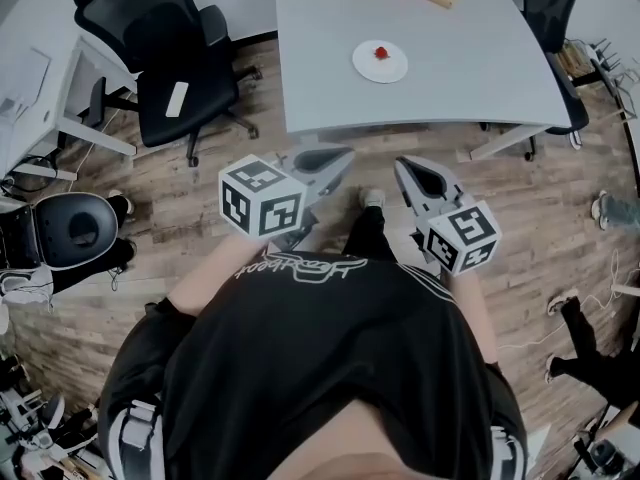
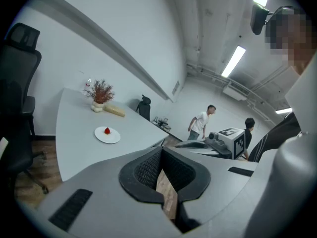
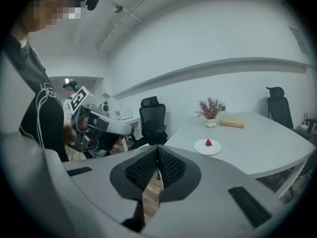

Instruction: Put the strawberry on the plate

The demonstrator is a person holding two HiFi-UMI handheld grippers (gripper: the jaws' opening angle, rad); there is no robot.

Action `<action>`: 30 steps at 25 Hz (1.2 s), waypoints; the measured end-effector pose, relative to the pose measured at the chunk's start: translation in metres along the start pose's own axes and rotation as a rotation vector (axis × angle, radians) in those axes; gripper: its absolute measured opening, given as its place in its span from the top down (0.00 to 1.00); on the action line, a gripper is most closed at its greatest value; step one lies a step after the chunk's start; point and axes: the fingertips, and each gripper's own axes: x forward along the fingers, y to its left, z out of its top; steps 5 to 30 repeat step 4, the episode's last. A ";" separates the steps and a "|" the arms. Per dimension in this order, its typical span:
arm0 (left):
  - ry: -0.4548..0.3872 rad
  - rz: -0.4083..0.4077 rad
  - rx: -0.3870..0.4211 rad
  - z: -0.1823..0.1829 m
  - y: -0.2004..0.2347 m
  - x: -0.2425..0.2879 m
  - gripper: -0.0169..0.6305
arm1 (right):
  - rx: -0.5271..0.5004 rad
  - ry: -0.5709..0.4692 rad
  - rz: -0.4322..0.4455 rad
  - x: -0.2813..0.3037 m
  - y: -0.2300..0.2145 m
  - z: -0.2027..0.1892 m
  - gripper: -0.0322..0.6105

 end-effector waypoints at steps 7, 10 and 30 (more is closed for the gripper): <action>0.004 -0.010 0.000 -0.002 -0.003 0.007 0.96 | -0.005 -0.001 -0.009 -0.003 -0.005 -0.001 0.94; 0.004 -0.010 0.000 -0.002 -0.003 0.007 0.96 | -0.005 -0.001 -0.009 -0.003 -0.005 -0.001 0.94; 0.004 -0.010 0.000 -0.002 -0.003 0.007 0.96 | -0.005 -0.001 -0.009 -0.003 -0.005 -0.001 0.94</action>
